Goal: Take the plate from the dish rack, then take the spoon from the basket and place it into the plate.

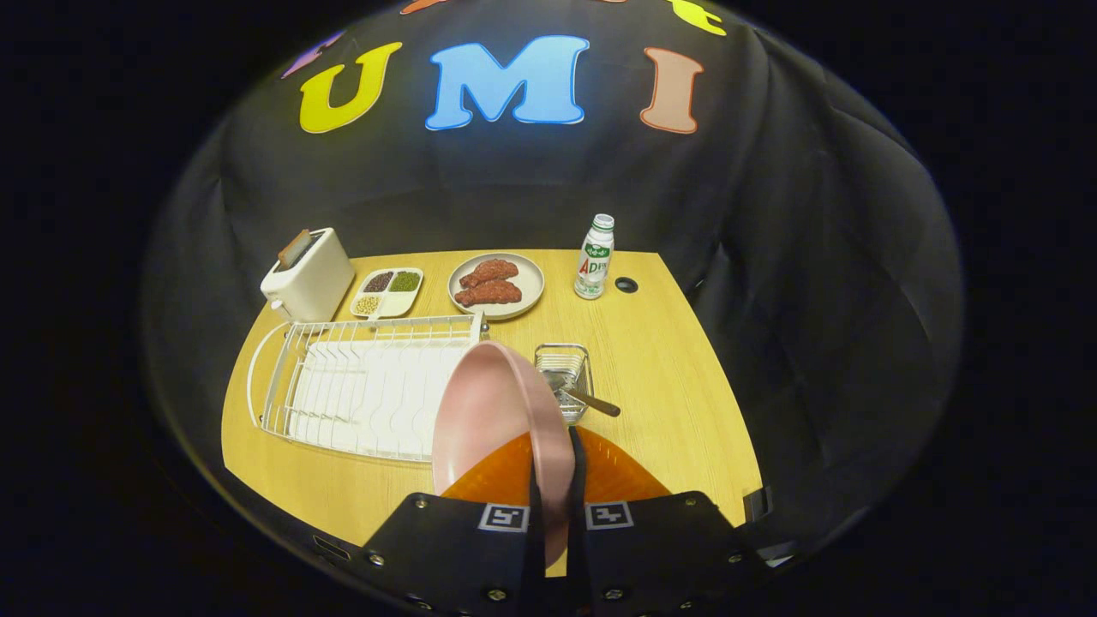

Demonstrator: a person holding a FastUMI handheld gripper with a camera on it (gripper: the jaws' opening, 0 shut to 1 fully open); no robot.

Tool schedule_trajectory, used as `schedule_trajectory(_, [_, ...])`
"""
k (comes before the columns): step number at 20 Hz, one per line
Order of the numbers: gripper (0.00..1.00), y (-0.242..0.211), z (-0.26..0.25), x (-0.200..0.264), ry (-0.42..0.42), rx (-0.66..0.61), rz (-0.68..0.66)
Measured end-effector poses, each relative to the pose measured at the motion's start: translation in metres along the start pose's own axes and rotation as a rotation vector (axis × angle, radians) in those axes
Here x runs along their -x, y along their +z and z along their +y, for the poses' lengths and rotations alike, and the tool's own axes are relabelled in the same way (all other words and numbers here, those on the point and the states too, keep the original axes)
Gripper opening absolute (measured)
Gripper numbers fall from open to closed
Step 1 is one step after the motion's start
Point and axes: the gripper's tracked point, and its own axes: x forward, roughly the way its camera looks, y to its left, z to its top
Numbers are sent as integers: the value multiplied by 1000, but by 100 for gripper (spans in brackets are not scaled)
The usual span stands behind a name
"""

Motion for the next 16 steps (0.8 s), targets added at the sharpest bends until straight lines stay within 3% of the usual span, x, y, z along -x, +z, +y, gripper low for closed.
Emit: schedule_trajectory(16, [10, -111, 30, -33, 204, 8, 154])
